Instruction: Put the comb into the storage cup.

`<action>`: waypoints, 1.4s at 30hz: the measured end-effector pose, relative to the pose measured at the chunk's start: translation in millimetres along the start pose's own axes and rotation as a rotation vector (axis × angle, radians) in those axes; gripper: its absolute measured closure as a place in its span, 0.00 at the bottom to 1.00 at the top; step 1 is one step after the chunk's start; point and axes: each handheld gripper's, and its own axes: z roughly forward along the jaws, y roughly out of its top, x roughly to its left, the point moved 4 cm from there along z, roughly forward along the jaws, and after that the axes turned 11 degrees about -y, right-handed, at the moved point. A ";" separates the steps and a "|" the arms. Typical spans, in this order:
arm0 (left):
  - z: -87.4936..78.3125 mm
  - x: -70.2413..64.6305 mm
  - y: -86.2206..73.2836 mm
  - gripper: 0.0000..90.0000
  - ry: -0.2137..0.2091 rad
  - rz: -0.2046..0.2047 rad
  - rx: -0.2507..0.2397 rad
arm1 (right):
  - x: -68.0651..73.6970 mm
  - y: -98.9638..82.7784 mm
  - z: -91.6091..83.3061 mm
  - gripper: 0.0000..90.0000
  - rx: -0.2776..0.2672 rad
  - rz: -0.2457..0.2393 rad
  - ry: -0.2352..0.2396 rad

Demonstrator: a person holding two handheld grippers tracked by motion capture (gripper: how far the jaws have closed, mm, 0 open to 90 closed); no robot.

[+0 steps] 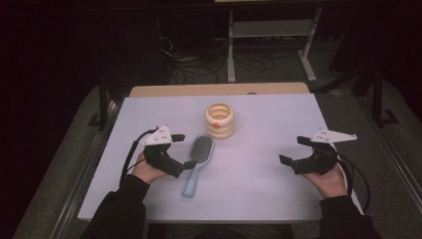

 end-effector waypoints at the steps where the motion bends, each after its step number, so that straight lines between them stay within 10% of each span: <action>1: 2.0 -0.9 -0.1 0.00 -0.008 -0.001 0.008 | 0.1 0.0 0.1 0.00 0.000 -0.001 0.001; 42: 49.5 -21.7 -18.7 0.01 -0.123 0.071 0.275 | 1.2 -0.9 1.5 0.00 0.010 -0.009 0.007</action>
